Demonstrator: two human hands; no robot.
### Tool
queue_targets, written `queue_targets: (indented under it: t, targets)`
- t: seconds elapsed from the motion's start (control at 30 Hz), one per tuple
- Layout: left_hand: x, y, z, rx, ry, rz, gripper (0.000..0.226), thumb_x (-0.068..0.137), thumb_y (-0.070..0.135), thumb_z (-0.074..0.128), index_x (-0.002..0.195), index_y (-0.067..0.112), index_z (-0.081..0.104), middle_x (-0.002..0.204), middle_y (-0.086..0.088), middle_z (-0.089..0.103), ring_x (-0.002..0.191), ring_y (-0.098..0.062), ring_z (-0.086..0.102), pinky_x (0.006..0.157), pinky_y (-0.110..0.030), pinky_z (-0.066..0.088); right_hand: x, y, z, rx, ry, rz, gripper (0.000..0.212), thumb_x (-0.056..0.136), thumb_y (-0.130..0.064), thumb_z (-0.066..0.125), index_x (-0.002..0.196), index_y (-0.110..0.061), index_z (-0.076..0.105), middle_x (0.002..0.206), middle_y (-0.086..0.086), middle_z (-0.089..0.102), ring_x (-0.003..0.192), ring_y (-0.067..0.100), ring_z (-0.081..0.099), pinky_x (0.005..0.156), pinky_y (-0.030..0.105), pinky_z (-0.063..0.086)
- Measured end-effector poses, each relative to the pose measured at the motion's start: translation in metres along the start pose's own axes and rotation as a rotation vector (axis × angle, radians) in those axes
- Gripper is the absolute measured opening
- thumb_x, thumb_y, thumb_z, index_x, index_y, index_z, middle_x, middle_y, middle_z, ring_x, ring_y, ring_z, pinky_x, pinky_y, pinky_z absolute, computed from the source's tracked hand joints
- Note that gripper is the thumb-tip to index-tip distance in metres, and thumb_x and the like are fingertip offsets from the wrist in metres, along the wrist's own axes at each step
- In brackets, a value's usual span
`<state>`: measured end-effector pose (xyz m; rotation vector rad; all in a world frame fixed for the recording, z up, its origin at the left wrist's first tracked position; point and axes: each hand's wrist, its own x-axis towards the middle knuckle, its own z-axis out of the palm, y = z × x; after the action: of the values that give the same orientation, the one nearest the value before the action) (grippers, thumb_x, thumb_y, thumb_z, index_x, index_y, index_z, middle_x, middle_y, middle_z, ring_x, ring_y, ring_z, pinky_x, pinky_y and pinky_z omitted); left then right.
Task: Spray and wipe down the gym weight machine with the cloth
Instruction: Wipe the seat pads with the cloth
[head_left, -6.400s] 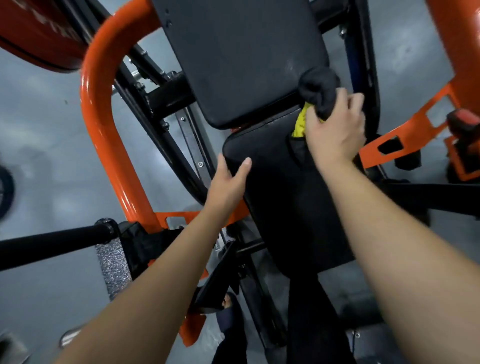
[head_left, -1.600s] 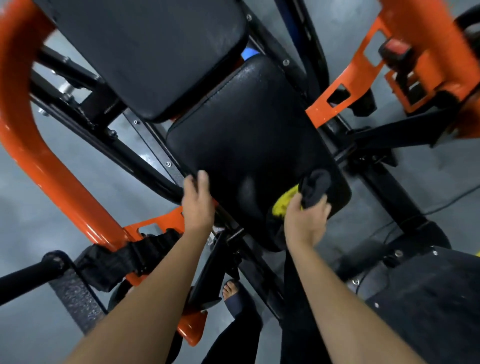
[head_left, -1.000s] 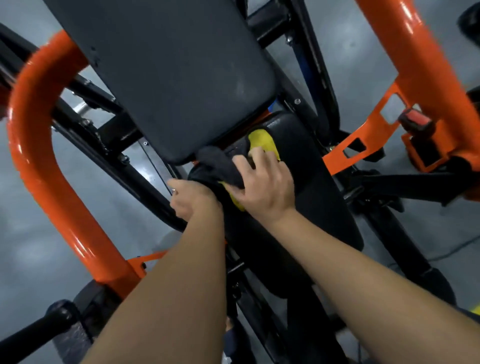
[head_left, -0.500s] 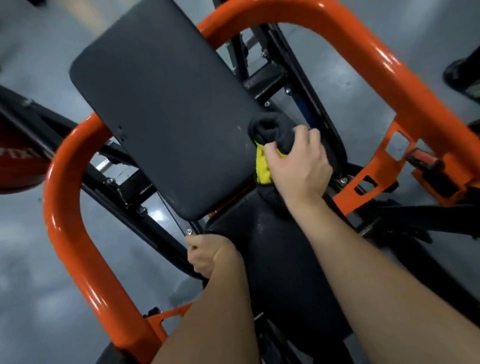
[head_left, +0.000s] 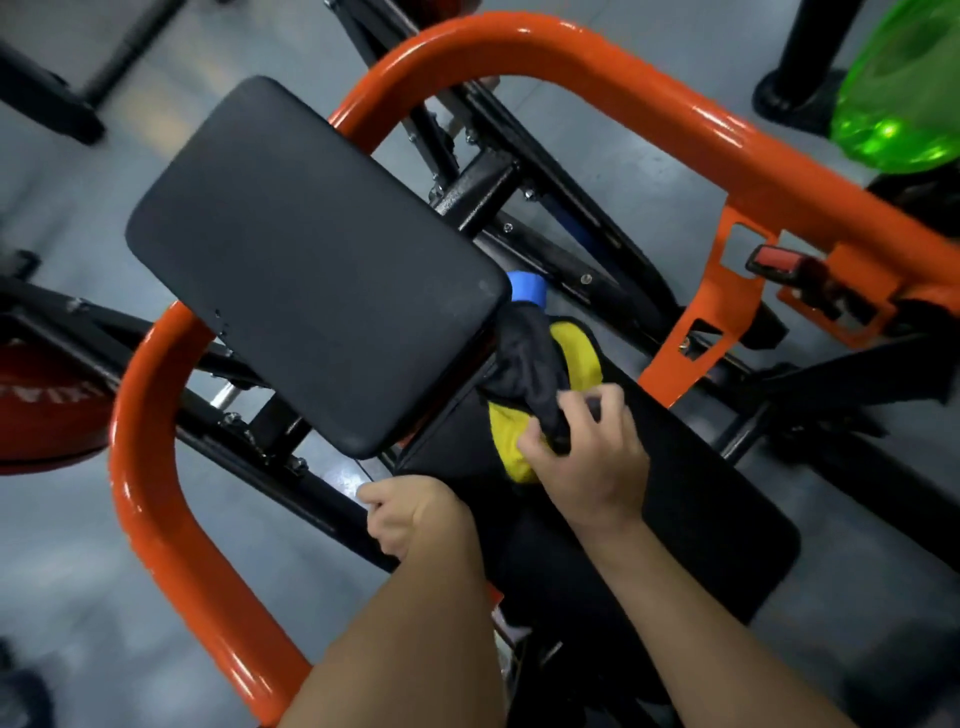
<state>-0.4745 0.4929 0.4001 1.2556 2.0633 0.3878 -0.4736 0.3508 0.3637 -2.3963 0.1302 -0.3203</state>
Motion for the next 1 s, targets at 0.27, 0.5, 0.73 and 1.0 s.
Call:
queue_targets:
  t: [0.27,0.5,0.73,1.0]
  targets:
    - [0.007,-0.002,0.002,0.046,-0.036,-0.005,0.068,0.098,0.051,0.021,0.118,0.007,0.068,0.124,-0.019,0.066,0.109,-0.04,0.057,0.1,-0.049,0.039,0.023,-0.002,-0.026,0.126,-0.219,0.272,0.032,0.077,-0.044,0.069,0.101,-0.027,0.055,0.098,-0.004,0.057,0.081,0.033,0.062,0.061,0.034,0.039]
    - [0.008,-0.005,0.006,0.022,-0.035,0.001,0.068,0.097,0.054,0.022,0.118,0.008,0.069,0.125,-0.02,0.065,0.11,-0.041,0.058,0.1,-0.049,0.04,0.1,-0.055,-0.004,0.06,-0.187,0.111,0.04,0.102,-0.039,0.051,0.142,-0.04,0.049,0.117,0.007,0.05,0.086,0.032,0.064,0.063,0.032,0.035]
    - [0.008,-0.003,0.005,0.0,-0.031,-0.032,0.067,0.098,0.051,0.024,0.121,0.006,0.068,0.128,-0.022,0.065,0.114,-0.043,0.057,0.103,-0.048,0.04,0.06,-0.018,-0.008,0.16,0.013,0.268,0.028,0.092,-0.034,0.058,0.119,-0.029,0.064,0.103,0.004,0.056,0.079,0.032,0.065,0.052,0.033,0.045]
    - [0.001,0.0,0.002,-0.019,-0.025,-0.021,0.064,0.1,0.049,0.025,0.126,0.008,0.067,0.132,-0.019,0.063,0.117,-0.04,0.057,0.103,-0.045,0.039,0.017,0.052,-0.039,0.208,0.033,0.686,0.028,0.096,-0.028,0.055,0.124,-0.028,0.06,0.117,0.007,0.062,0.106,0.035,0.059,0.076,0.036,0.038]
